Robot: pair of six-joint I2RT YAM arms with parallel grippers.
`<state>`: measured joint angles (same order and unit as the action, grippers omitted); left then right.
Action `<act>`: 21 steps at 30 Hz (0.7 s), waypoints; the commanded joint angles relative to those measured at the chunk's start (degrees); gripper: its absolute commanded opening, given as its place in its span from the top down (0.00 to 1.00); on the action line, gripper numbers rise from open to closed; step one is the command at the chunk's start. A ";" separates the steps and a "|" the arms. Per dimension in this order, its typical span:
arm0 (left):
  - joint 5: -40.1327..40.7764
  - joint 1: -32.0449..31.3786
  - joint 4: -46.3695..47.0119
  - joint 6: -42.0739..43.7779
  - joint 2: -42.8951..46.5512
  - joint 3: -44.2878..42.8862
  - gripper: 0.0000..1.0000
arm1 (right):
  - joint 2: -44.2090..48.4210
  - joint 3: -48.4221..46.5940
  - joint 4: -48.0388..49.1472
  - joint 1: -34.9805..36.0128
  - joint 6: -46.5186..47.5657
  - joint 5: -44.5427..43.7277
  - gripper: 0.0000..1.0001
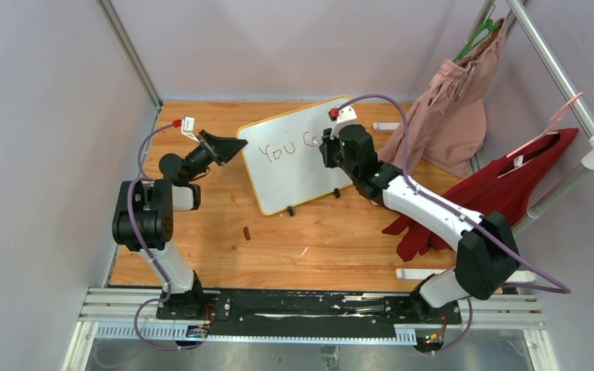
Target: Write a sentence on the whiteboard
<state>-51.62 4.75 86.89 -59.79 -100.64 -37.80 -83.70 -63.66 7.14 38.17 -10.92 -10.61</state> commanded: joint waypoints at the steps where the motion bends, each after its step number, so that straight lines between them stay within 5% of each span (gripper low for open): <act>1: 0.01 -0.12 2.08 0.74 1.33 0.53 1.00 | 0.88 1.34 -2.77 -0.36 -0.36 -1.75 1.00; 21: -0.14 -0.29 2.10 0.82 1.46 0.60 1.00 | 0.35 -1.90 -4.36 -1.60 -0.02 -4.39 1.00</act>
<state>-51.59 4.73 86.89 -59.79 -100.64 -37.80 -83.20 -63.22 4.38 37.80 -10.92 -12.73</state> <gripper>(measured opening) 0.132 0.174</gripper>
